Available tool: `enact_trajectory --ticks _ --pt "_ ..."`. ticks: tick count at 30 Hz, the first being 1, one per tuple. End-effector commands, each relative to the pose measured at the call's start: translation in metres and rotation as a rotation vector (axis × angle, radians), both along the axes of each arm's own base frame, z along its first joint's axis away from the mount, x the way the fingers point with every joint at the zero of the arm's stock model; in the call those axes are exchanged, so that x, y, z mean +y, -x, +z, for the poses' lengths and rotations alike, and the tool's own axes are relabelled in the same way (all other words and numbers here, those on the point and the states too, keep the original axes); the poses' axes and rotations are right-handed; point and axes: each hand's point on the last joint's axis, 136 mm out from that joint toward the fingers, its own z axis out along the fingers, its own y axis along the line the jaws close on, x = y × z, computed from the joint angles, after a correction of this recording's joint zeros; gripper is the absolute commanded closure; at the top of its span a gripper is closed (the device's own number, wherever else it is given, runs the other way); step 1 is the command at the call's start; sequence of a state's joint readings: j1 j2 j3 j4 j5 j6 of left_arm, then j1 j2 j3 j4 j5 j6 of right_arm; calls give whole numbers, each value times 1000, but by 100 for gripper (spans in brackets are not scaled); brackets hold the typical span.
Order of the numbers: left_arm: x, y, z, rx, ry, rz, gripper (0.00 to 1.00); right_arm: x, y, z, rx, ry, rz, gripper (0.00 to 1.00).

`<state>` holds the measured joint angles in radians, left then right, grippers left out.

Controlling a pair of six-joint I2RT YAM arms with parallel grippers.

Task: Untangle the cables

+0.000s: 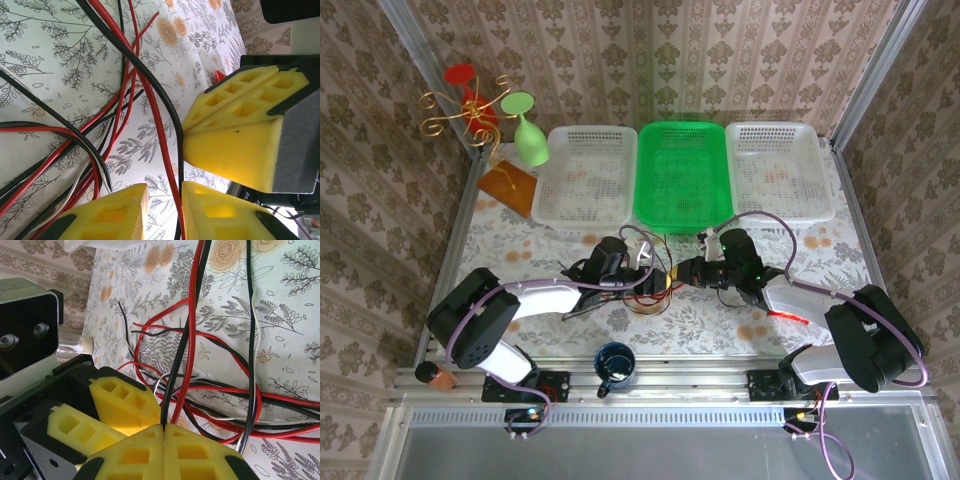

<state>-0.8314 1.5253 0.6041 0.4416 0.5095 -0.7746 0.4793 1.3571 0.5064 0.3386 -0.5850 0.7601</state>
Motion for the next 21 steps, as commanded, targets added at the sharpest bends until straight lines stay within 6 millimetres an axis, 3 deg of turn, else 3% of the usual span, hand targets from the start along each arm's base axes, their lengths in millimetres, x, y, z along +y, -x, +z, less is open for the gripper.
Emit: enact_trajectory --ticks 1,12,21 --pt "-6 3 4 -11 1 -32 75 1 2 6 -11 -27 16 100" --pt "-6 3 4 -9 -4 -29 80 3 2 7 -6 -36 19 100" --pt "2 -6 2 -22 -43 25 91 1 3 6 -4 -39 5 100"
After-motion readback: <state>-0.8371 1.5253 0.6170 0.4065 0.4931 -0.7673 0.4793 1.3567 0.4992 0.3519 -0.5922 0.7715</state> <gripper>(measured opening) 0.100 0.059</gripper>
